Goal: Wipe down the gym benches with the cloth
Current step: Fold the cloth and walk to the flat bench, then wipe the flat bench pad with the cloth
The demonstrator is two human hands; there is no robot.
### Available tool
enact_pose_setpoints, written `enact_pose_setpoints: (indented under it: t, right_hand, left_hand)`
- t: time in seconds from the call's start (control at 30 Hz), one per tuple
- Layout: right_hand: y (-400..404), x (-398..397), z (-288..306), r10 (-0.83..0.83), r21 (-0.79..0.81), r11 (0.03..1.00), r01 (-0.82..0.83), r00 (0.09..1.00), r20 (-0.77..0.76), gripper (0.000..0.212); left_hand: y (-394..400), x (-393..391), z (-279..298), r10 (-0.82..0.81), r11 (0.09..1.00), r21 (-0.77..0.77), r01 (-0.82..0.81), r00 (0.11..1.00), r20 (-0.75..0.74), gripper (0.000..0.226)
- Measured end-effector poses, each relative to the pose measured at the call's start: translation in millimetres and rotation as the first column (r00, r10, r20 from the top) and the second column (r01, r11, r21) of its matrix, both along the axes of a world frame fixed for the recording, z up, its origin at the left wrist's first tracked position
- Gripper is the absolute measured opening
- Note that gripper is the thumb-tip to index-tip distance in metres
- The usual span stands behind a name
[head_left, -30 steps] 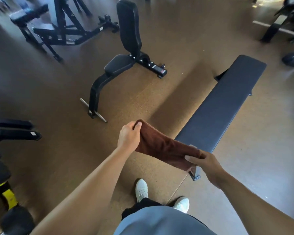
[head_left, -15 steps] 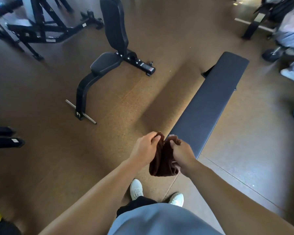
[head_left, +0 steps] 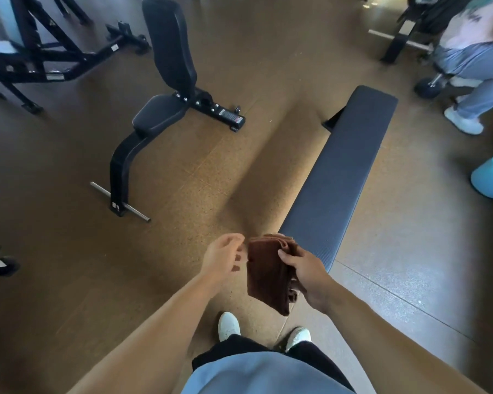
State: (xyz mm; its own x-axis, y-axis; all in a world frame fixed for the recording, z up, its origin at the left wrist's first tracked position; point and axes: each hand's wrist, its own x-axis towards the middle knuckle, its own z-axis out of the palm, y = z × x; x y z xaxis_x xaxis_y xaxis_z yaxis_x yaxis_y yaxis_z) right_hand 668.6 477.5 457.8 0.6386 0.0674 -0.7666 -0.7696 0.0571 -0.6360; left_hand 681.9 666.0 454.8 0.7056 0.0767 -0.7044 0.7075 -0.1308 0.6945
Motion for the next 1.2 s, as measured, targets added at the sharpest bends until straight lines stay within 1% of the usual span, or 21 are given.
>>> enact_pose_setpoints:
  t: [0.03,0.07,0.13,0.2,0.23,0.3,0.37,0.47,0.53,0.67,0.73,0.77,0.8,0.83,0.87,0.9,0.97,1.0,1.07,1.13,1.2]
  right_hand:
    - [-3.5,-0.5,-1.7,-0.064,0.060,0.996,0.067,0.997,-0.044,0.019]
    - [-8.7,-0.1,-5.7,-0.132,0.100,0.985,0.141,0.987,-0.089,0.020]
    - [-21.6,2.7,-16.7,-0.246,0.131,0.955,0.266,0.958,-0.151,0.023]
    - [-36.4,6.9,-31.5,-0.325,0.103,0.933,0.345,0.930,-0.173,0.022]
    - [-44.5,10.4,-40.3,-0.357,0.081,0.923,0.376,0.915,-0.187,0.020]
    - [-62.9,15.4,-61.6,-0.370,0.040,0.920,0.391,0.897,-0.242,0.019]
    - [-85.3,18.9,-83.3,-0.315,0.004,0.943,0.333,0.895,-0.317,0.022]
    - [-129.3,31.4,-112.2,-0.252,-0.001,0.962,0.274,0.884,-0.394,0.030]
    - [-162.0,47.6,-121.8,-0.155,0.051,0.980,0.194,0.892,-0.424,0.032]
    - [-215.9,91.1,-147.6,0.175,0.161,0.980,-0.119,0.900,-0.400,0.048]
    - [-227.4,119.0,-169.4,0.180,0.035,0.983,-0.178,0.929,-0.322,0.053]
    - [-229.8,134.0,-180.4,0.163,-0.066,0.980,-0.186,0.950,-0.266,0.051]
    - [-230.1,148.9,-187.7,0.158,-0.178,0.965,-0.194,0.968,-0.194,0.046]
    - [-230.9,162.2,-196.2,0.191,-0.291,0.932,-0.217,0.975,-0.117,0.043]
    - [-230.3,174.7,-202.7,0.274,-0.411,0.871,-0.268,0.961,-0.045,0.041]
    - [-229.9,183.8,-210.9,0.375,-0.524,0.791,-0.316,0.927,0.006,0.041]
    - [-228.3,193.2,-236.2,0.551,-0.686,0.631,-0.361,0.832,0.069,0.041]
    - [-225.3,194.5,-252.7,0.625,-0.721,0.575,-0.387,0.777,0.082,0.043]
    - [-217.2,189.0,-292.6,0.769,-0.690,0.470,-0.550,0.640,0.013,0.052]
    - [-207.6,175.6,-336.2,0.889,-0.632,0.301,-0.714,0.449,-0.084,0.062]
    - [-200.4,161.1,-375.7,0.944,-0.709,0.167,-0.685,0.319,-0.086,0.061]
  left_hand:
    - [5.6,0.4,-9.9,-0.065,0.998,-0.005,0.065,0.997,-0.052,0.039]
    - [9.0,1.2,-19.6,-0.130,0.987,-0.112,0.114,0.981,-0.146,0.049]
    - [3.4,2.3,-30.7,-0.149,0.935,-0.353,0.029,0.937,-0.317,0.055]
    - [-14.6,3.5,-37.3,-0.085,0.892,-0.445,-0.084,0.934,-0.346,0.042]
    - [-26.5,6.1,-44.5,-0.064,0.899,-0.429,-0.092,0.940,-0.336,0.036]
    - [-53.3,11.2,-59.0,-0.096,0.925,-0.380,-0.029,0.947,-0.308,0.033]
    - [-81.9,19.1,-73.0,-0.100,0.947,-0.321,-0.005,0.945,-0.311,0.035]
    - [-127.3,34.9,-90.3,-0.008,0.983,-0.180,-0.043,0.963,-0.271,0.025]
    - [-160.0,46.7,-101.5,-0.018,0.998,-0.065,0.002,0.969,-0.247,0.029]
    - [-220.4,72.2,-127.8,-0.093,0.985,0.119,0.128,0.960,-0.264,0.054]
    - [-243.3,85.5,-151.7,-0.035,0.980,0.176,0.091,0.955,-0.296,0.069]
    - [-250.8,91.6,-166.0,0.060,0.983,0.183,0.000,0.945,-0.322,0.077]
    - [-256.1,97.0,-181.3,0.208,0.974,0.158,-0.161,0.909,-0.362,0.087]
    - [-259.1,100.7,-200.0,0.361,0.932,0.121,-0.342,0.841,-0.404,0.091]
    - [-261.6,103.1,-216.0,0.455,0.882,0.090,-0.463,0.783,-0.424,0.087]
    - [-261.6,103.6,-232.6,0.486,0.862,0.075,-0.502,0.774,-0.405,0.083]
    - [-258.1,97.7,-264.4,0.439,0.899,0.133,-0.418,0.850,-0.290,0.076]
    - [-254.0,94.7,-278.4,0.395,0.914,0.194,-0.357,0.894,-0.212,0.070]
    - [-243.6,86.9,-313.2,0.315,0.924,0.272,-0.270,0.939,-0.137,0.054]
    - [-234.0,81.2,-338.6,0.263,0.910,0.350,-0.224,0.963,-0.067,0.048]
    - [-225.2,76.2,-362.8,0.195,0.887,0.421,-0.192,0.980,0.036,0.047]
